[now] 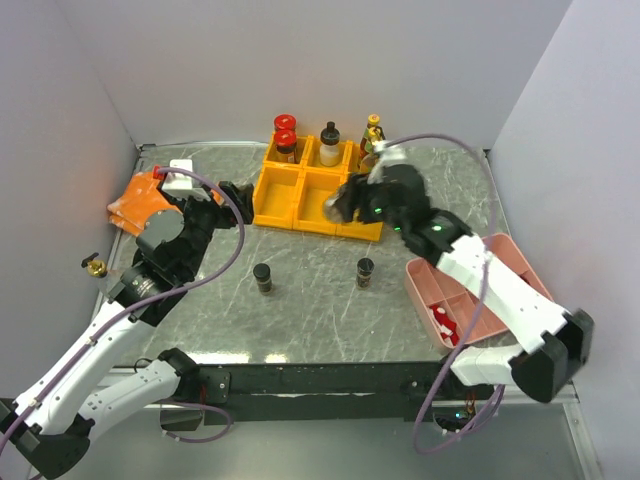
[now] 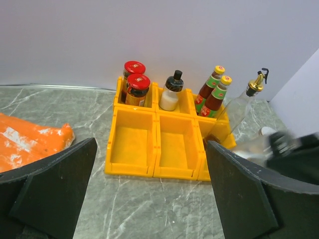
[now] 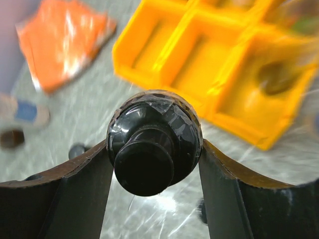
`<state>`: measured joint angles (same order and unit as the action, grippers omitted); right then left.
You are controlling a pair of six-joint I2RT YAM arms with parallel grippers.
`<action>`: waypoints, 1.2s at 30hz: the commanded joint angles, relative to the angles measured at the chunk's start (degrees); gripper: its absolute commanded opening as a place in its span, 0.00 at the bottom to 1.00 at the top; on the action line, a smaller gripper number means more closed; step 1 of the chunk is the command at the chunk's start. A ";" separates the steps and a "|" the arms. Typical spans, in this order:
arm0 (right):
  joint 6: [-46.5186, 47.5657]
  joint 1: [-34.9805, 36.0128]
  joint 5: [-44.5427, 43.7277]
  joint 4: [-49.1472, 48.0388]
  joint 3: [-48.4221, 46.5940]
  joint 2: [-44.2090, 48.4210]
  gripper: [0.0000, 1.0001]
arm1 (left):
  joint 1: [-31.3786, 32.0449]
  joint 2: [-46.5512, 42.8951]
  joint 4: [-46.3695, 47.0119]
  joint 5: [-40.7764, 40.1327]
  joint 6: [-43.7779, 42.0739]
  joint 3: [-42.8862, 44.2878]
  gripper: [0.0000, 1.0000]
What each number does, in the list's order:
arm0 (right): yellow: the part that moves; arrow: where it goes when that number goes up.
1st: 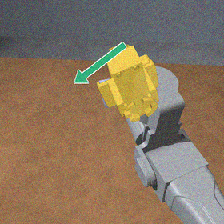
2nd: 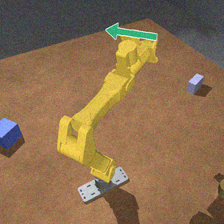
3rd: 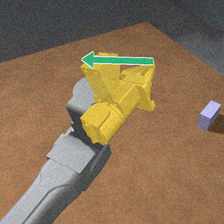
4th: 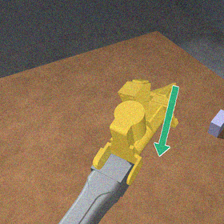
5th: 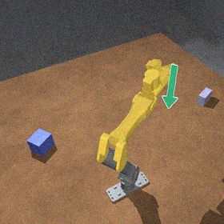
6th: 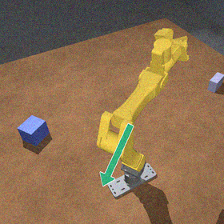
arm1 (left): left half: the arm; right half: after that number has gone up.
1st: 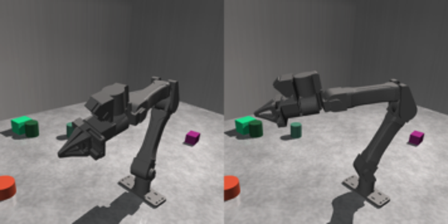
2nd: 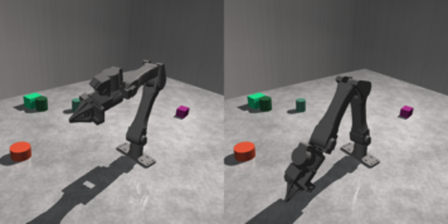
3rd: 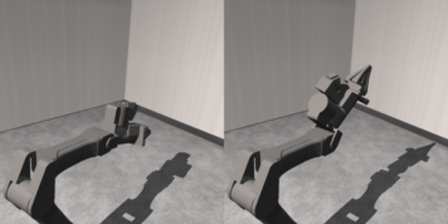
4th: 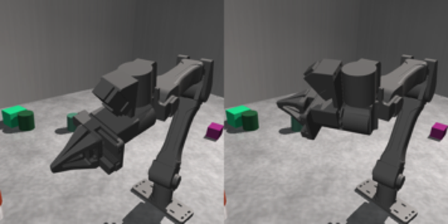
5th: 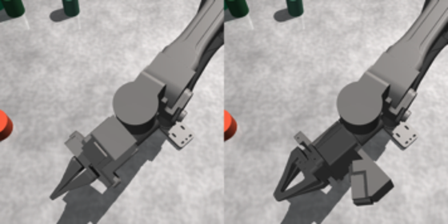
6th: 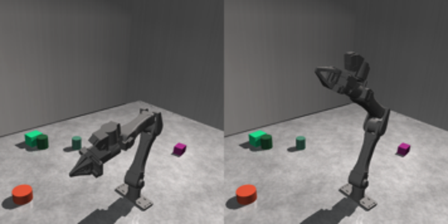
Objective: Organize the condiment bottles
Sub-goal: Place the bottle at the center of the board.
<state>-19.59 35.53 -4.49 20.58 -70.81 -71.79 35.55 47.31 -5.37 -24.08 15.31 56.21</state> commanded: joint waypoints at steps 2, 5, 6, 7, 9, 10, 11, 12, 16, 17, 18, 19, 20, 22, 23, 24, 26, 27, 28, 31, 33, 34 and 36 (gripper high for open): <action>1.31 8.57 -4.30 -5.99 -1.88 -7.91 0.32 | -0.39 -1.08 2.47 -2.03 -0.72 -0.66 0.96; 0.61 11.31 -5.79 -6.25 -1.97 -12.14 0.35 | -0.39 -0.99 2.20 -1.16 -0.55 -0.31 0.96; 0.70 13.41 -6.31 -8.25 -0.58 -12.93 0.36 | -0.31 -0.90 1.94 -0.89 -0.37 -0.13 0.97; 0.96 14.12 -8.06 -9.58 0.13 -14.50 0.38 | -0.39 -0.99 1.94 -0.45 -0.20 -0.13 0.96; 0.53 15.35 -8.87 -11.08 0.93 -16.88 0.39 | -0.31 -1.08 1.94 -0.01 -0.02 -0.13 0.96; 0.44 15.71 -8.87 -11.35 0.93 -19.24 0.39 | -0.39 -1.17 2.03 -0.09 0.24 -0.22 0.96; 0.35 15.97 -10.17 -11.87 1.37 -20.22 0.39 | -0.31 -1.34 2.11 -0.18 0.33 -0.31 0.97; 0.26 16.24 -11.49 -13.10 1.72 -21.02 0.40 | -0.31 -1.52 1.94 -0.27 0.51 -0.13 0.97; 0.43 17.12 -14.05 -16.79 3.92 -24.01 0.42 | -0.39 -3.62 0.36 0.34 3.14 0.05 0.96; 0.17 17.21 -14.92 -17.06 4.36 -24.45 0.44 | -0.39 -4.15 0.18 0.78 3.76 -0.39 0.96; -0.35 17.29 -15.54 -17.24 4.62 -25.32 0.46 | -0.31 -4.68 -0.25 1.48 4.37 -0.66 0.96; -0.97 17.38 -15.98 -17.15 4.80 -25.68 0.50 | -0.39 -5.20 -0.87 3.75 5.59 -0.83 0.96; -2.36 17.64 -16.16 -16.45 4.97 -25.94 0.58 | -0.39 -6.17 -2.18 4.82 6.13 -1.18 0.96; -4.04 17.91 -17.74 -15.66 5.24 -25.86 0.73 | -0.39 -7.31 -3.42 6.66 7.71 -1.71 0.97; -4.22 18.00 -18.09 -14.96 5.50 -25.60 0.79 | -0.39 -7.58 -5.08 7.11 8.15 -2.06 0.97; -4.48 18.00 -18.36 -14.43 5.59 -24.81 0.85 | -0.39 -7.58 -5.96 7.20 9.29 -2.24 0.96; -4.49 18.00 -18.45 -12.68 5.42 -23.32 0.98 | -0.39 -7.32 -7.72 6.59 9.74 -2.33 0.96; -4.49 17.91 -18.27 -12.23 5.41 -21.31 0.99 | -0.31 -6.97 -8.60 6.24 9.91 -2.59 0.96; -4.66 18.00 -17.75 -11.79 5.59 -19.98 1.00 | -0.31 -6.27 -9.04 5.80 10.26 -2.68 0.96; -5.01 18.00 -15.55 -10.04 6.64 -13.48 1.00 | -0.22 -4.17 -8.61 5.09 11.05 -3.21 0.98; -5.37 18.00 -15.63 -8.72 8.40 -7.09 1.00 | -0.04 -2.84 -7.04 3.87 12.45 -4.26 0.98; -5.28 18.00 -15.64 -8.71 9.19 -4.79 1.00 | 0.83 -1.36 -4.68 3.51 13.25 -4.96 0.97; -4.75 18.00 -14.93 -9.15 11.91 2.13 1.00 | 2.15 0.14 -1.07 3.07 14.83 -7.33 0.97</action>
<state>-23.75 53.12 -19.46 11.92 -61.73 -82.83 35.81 44.77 -12.10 -19.81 26.33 51.75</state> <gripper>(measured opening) 0.999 0.976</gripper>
